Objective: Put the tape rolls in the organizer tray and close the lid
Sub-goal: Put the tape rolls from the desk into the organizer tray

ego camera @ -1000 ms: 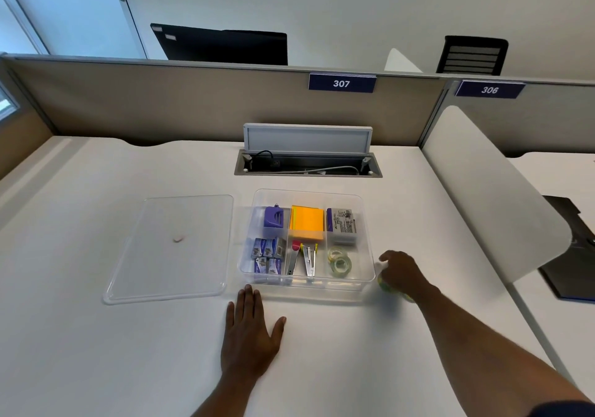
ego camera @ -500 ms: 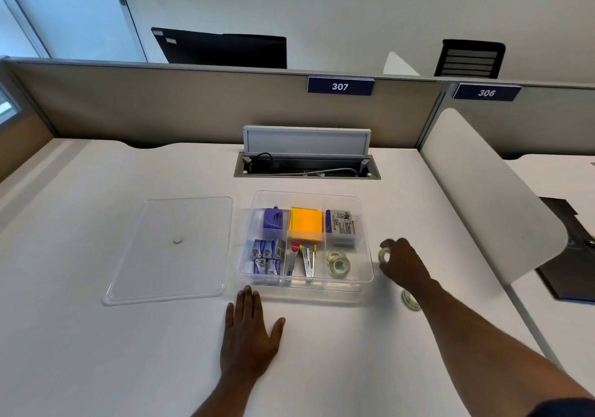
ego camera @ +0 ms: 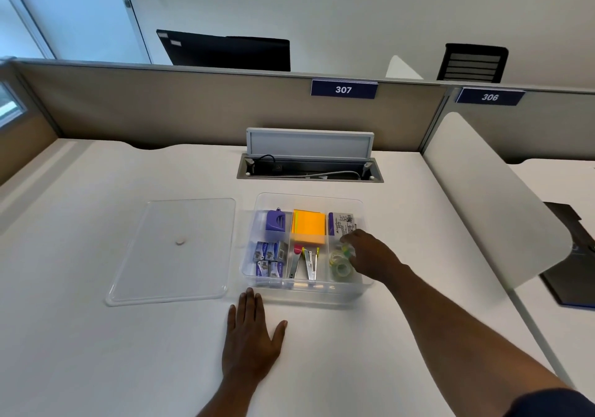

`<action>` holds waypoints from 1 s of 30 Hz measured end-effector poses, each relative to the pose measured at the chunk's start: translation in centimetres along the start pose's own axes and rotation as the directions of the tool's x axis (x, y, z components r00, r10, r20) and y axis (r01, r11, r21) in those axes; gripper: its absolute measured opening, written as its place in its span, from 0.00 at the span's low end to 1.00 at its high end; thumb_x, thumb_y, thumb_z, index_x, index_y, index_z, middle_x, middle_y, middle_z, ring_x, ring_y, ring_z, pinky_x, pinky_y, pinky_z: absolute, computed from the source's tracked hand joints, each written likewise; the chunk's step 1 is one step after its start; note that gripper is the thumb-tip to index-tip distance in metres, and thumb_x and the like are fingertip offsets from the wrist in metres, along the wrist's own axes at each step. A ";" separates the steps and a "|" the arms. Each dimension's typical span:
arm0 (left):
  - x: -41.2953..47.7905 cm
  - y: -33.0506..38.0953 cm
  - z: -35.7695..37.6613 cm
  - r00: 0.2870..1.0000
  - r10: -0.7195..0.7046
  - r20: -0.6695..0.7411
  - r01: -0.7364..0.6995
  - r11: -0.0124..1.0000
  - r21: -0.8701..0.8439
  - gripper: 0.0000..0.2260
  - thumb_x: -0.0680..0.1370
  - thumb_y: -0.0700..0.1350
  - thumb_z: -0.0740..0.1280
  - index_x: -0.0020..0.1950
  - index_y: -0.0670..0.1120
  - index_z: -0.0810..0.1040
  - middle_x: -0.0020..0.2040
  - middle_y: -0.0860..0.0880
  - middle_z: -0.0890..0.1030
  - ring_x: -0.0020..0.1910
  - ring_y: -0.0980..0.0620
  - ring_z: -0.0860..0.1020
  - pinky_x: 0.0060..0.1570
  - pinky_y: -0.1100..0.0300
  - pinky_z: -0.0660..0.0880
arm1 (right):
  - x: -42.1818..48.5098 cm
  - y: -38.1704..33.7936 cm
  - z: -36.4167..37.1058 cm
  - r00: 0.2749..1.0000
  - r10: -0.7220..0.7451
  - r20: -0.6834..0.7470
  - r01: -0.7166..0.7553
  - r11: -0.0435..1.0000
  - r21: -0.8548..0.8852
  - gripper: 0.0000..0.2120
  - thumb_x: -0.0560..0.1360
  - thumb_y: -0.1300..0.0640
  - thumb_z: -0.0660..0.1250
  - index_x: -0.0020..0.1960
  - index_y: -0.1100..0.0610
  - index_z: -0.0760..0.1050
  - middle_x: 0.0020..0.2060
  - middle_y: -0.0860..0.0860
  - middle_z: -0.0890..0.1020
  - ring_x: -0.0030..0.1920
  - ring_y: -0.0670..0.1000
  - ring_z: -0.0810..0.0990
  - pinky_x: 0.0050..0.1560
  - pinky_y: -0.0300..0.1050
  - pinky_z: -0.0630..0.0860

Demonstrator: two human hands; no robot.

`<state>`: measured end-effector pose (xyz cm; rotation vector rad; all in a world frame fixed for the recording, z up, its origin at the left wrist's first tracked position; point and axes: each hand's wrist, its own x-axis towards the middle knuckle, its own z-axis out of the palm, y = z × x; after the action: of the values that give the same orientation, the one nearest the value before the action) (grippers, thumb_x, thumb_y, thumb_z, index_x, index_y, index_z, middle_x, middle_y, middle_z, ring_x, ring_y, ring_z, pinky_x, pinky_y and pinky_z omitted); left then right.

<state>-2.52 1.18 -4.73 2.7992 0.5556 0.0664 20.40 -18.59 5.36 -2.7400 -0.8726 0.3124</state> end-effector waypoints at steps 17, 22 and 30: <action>0.0 0.0 0.0 1.000 0.006 -0.001 -0.006 1.000 0.006 0.37 0.76 0.65 0.50 0.76 0.41 0.54 0.78 0.43 0.56 0.77 0.46 0.52 0.75 0.49 0.48 | -1.4 0.6 0.0 0.830 0.356 -0.429 -0.312 0.935 0.171 0.19 0.71 0.71 0.59 0.60 0.64 0.76 0.55 0.62 0.77 0.56 0.63 0.75 0.50 0.57 0.78; 0.0 0.0 0.0 1.000 0.008 -0.002 -0.008 1.000 0.009 0.38 0.75 0.66 0.47 0.76 0.41 0.55 0.78 0.42 0.56 0.77 0.46 0.52 0.75 0.49 0.48 | -3.7 3.3 0.1 0.751 0.607 -0.261 -0.592 0.793 0.142 0.15 0.72 0.66 0.60 0.58 0.64 0.72 0.56 0.63 0.74 0.57 0.65 0.74 0.55 0.55 0.75; 0.0 0.0 0.1 1.000 0.003 -0.004 -0.003 1.000 0.025 0.39 0.74 0.66 0.44 0.76 0.41 0.53 0.78 0.43 0.55 0.78 0.46 0.50 0.76 0.49 0.47 | -7.9 5.5 1.5 0.673 0.731 0.113 -0.736 0.677 0.004 0.33 0.67 0.31 0.66 0.63 0.54 0.73 0.61 0.59 0.74 0.64 0.62 0.72 0.63 0.54 0.72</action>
<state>-2.48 1.20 -4.84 2.8243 0.5572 0.0657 16.66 -27.33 3.34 -2.9071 0.2990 0.6077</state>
